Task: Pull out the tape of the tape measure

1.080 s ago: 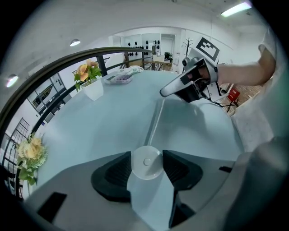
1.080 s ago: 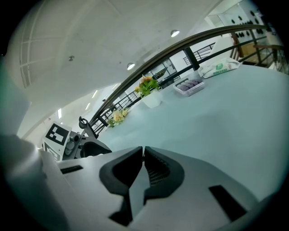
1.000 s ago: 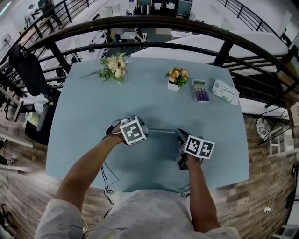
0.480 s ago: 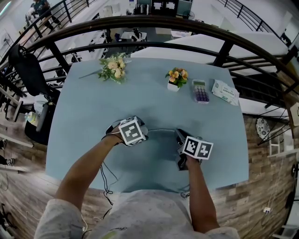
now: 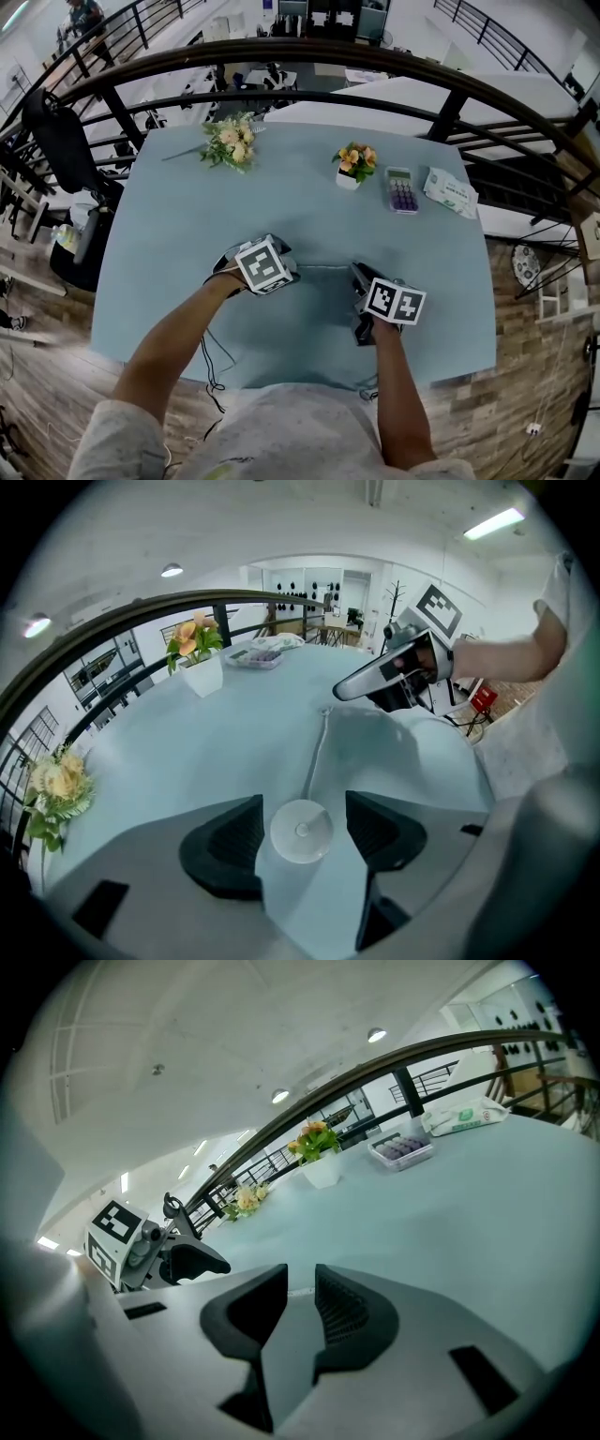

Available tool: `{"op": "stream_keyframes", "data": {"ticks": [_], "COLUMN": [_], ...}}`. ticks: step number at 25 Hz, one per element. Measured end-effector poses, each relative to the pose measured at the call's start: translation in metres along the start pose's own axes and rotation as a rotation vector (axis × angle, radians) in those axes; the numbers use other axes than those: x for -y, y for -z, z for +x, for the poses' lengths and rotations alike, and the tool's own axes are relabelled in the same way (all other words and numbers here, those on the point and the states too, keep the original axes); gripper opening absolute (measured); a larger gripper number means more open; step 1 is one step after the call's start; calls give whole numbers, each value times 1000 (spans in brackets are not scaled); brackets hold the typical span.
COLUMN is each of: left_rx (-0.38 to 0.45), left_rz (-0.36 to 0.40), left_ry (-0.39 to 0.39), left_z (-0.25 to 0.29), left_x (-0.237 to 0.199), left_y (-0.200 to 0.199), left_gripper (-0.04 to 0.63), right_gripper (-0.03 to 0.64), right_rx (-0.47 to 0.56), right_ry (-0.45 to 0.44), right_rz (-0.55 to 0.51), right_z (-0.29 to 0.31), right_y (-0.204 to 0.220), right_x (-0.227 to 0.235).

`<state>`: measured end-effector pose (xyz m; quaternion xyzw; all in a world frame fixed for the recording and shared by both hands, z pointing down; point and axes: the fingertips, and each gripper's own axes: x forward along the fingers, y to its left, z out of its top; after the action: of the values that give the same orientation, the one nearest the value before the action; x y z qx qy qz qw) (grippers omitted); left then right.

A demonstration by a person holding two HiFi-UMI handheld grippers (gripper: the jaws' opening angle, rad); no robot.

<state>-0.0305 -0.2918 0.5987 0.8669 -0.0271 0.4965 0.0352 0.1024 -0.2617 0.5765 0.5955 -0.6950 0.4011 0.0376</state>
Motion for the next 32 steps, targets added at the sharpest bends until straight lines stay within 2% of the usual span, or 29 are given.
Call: {"op": "stream_keyframes", "data": {"ticks": [10, 16, 22, 26, 32], "left_rx": [148, 262, 362, 421, 530], "left_rz": [-57, -116, -166, -201, -268], "left_ry": [-85, -157, -246, -275, -361], "left_z": [-31, -56, -85, -99, -130], "left_x": [-4, -11, -13, -9, -5], "left_y": [-31, -49, -64, -76, -88], "left_gripper": [239, 209, 149, 112, 83], "right_gripper": [72, 72, 72, 72, 71], "right_rx": [39, 58, 88, 101, 133], "right_ry": [-6, -5, -7, -8, 4], "right_rz": [-54, -127, -199, -272, -415], "right_z": [-15, -28, -44, -54, -70], "right_y": [-17, -34, -53, -65, -83], "right_x": [-12, -22, -36, -47, -65]}}
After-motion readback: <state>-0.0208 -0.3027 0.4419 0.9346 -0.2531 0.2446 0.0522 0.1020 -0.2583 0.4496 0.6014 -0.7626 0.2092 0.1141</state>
